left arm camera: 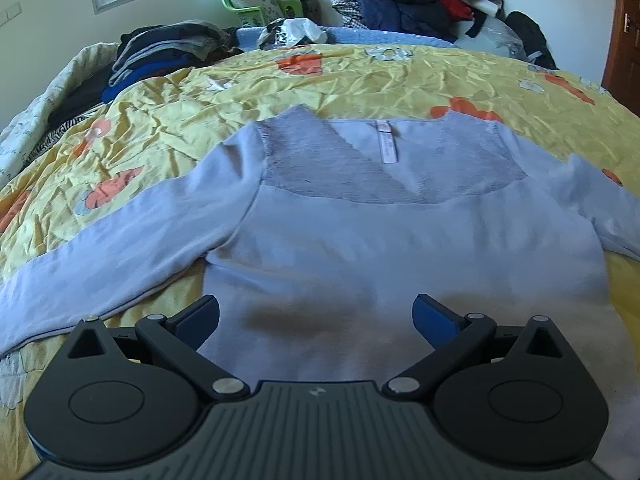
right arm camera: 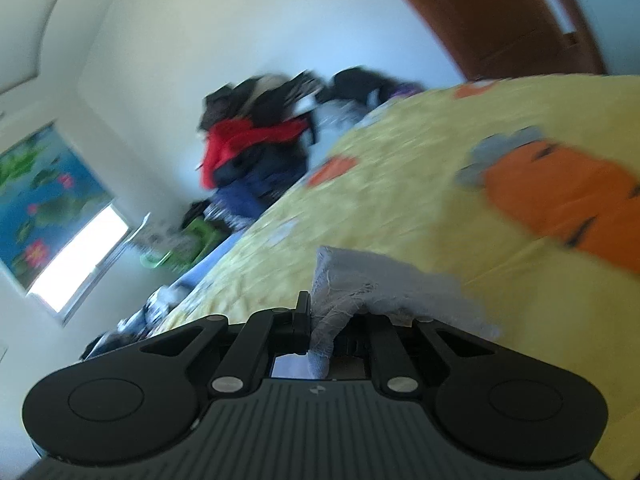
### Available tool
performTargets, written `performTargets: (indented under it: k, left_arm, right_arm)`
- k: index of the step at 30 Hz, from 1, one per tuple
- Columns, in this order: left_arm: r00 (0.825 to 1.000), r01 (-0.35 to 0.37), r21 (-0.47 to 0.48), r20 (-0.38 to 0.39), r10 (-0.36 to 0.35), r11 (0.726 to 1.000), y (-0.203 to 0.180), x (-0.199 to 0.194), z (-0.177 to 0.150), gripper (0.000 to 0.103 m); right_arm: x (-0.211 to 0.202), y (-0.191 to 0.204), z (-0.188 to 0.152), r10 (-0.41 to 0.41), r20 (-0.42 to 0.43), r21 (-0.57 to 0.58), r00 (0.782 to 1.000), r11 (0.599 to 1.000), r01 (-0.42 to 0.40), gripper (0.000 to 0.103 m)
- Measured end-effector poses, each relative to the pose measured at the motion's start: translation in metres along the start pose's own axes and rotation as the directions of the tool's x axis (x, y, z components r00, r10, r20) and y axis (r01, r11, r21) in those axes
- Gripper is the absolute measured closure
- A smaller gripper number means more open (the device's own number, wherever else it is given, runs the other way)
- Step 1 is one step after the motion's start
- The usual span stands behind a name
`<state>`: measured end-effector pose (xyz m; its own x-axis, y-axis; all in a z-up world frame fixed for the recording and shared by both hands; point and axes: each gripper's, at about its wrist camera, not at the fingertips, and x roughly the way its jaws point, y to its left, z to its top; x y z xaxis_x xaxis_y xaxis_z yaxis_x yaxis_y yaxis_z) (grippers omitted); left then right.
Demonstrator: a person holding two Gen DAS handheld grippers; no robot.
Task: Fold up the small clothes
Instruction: 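Carry the held sleeve across the shirt body with the right tool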
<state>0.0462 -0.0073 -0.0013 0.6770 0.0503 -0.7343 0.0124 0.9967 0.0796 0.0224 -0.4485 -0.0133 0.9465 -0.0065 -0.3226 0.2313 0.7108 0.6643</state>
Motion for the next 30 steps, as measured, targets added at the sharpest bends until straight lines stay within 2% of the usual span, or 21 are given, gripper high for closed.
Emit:
performTargets:
  k: [8,19,30]
  left_arm:
    - [1.0,-0.013,-0.033,-0.005,0.013,0.999,0.018,0.004,0.002,0.0]
    - [0.999,-0.052,-0.082,0.007,0.052,0.995,0.054,0.007,0.003,0.0]
    - [0.997,-0.078,-0.121,-0.008,0.077,0.99,0.083,0.011,-0.002,0.0]
  right_arm:
    - [0.041,0.071,-0.03,0.096,-0.106,-0.032,0.99,0.994,-0.1,0.09]
    - [0.064,0.151,-0.081,0.181,-0.211,-0.079,0.96,0.976,-0.202,0.09]
    - [0.081,0.213,-0.125,0.171,-0.287,-0.202,0.943,0.951,-0.234,0.09]
